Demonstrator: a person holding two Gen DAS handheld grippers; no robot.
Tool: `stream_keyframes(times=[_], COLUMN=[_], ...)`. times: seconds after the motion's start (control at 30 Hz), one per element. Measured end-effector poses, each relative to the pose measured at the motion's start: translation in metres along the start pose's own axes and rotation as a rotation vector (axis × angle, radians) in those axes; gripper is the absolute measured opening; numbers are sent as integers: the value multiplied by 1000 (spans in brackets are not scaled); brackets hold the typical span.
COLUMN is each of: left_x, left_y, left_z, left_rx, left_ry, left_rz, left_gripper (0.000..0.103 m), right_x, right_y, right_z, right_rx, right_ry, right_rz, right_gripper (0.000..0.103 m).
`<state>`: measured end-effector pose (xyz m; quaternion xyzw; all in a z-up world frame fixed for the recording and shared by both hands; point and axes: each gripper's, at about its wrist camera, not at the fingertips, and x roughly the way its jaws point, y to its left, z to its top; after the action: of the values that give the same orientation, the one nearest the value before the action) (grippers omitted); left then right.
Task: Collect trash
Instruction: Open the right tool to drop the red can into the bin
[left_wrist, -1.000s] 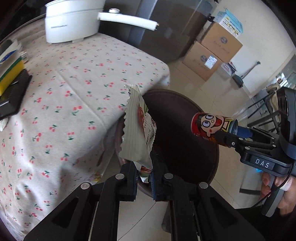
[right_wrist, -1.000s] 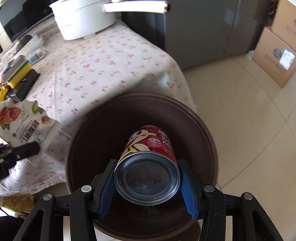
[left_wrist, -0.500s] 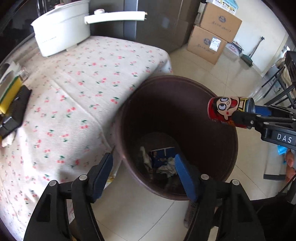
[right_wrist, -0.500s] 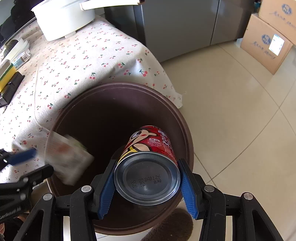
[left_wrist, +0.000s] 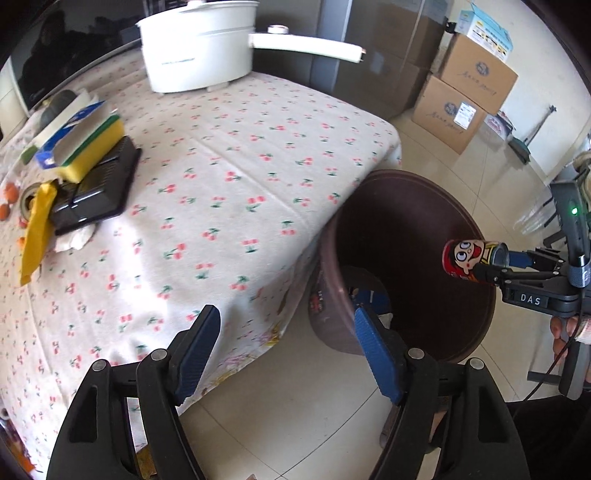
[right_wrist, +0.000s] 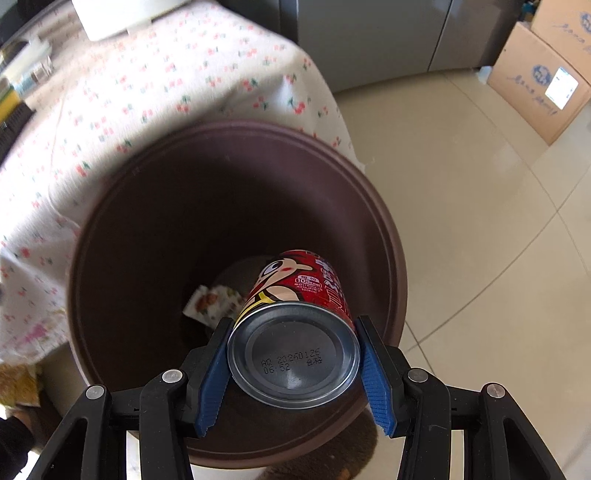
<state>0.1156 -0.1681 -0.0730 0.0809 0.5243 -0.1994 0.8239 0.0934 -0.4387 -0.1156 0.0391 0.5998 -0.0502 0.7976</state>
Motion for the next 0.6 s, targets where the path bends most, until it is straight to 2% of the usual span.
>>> stream_keyframes(times=[0.53, 0.6], left_x=[-35, -38], left_y=[83, 90], left_z=[-14, -14], left_rx=[-130, -142], left_ry=[-50, -56], left_rz=[76, 86], left_gripper=[91, 92], right_x=[27, 27], right_y=[-2, -1], right_z=[-4, -2], right_rx=[-9, 0], right_ry=[91, 95], right_rz=[-114, -118], right_gripper=[56, 59])
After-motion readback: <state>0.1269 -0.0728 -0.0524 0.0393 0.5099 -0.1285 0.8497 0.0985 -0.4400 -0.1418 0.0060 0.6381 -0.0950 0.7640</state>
